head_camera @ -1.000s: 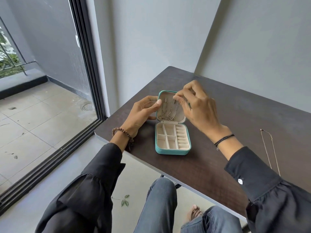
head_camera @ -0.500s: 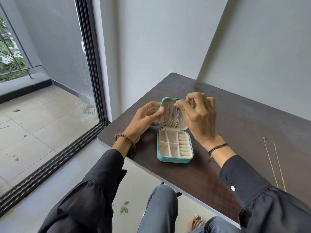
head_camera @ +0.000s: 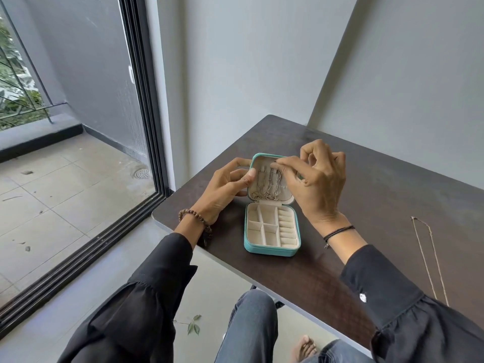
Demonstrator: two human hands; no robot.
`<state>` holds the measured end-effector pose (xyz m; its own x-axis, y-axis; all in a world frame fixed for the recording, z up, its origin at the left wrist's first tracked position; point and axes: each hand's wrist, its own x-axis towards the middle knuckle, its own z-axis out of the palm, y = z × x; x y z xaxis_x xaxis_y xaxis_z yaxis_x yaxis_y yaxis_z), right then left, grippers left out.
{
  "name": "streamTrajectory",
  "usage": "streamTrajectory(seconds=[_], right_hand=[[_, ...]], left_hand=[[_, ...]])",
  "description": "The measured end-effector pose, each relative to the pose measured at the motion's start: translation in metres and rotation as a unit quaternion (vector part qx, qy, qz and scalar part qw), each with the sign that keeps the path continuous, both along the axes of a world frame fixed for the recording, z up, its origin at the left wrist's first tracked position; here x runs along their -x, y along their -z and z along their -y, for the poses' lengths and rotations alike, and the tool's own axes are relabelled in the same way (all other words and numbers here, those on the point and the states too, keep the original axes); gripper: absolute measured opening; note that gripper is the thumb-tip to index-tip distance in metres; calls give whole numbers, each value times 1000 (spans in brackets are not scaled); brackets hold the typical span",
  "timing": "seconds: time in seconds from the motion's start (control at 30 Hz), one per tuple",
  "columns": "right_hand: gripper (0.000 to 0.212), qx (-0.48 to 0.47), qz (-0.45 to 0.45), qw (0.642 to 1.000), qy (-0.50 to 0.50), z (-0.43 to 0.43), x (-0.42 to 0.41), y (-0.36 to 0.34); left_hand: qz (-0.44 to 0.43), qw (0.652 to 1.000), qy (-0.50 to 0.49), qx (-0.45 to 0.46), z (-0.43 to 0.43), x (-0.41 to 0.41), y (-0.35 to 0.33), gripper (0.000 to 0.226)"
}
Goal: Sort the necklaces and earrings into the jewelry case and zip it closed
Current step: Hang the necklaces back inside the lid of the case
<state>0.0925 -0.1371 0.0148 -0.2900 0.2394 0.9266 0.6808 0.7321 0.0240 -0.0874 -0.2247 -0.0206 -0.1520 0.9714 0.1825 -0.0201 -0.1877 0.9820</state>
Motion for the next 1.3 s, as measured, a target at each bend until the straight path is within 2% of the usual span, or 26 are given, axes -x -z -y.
streamTrajectory(seconds=[0.13,0.33,0.53,0.73,0.9,1.3], right_hand=[[17,19,27,999,-20,-2,0,0],[25,-41,95,994,-20,-4,0,4],[25,-62,133,989,-14,-4,-2,4],[14,16,149,986,-69,0,-9,5],[26,52,156,984,-73,3,-17,9],[23,89,155,983,-51,15,-7,-1]], left_hand=[[1,1000,-2,2,-1,0,1,17],[4,1000,-3,1,-2,1,2,16],[9,1000,-3,1,-3,1,3,21],[13,1000,-18,2,-2,-1,2,16],[18,1000,-18,1,-3,-1,2,20],[23,1000,-15,-2,-3,0,3,21]])
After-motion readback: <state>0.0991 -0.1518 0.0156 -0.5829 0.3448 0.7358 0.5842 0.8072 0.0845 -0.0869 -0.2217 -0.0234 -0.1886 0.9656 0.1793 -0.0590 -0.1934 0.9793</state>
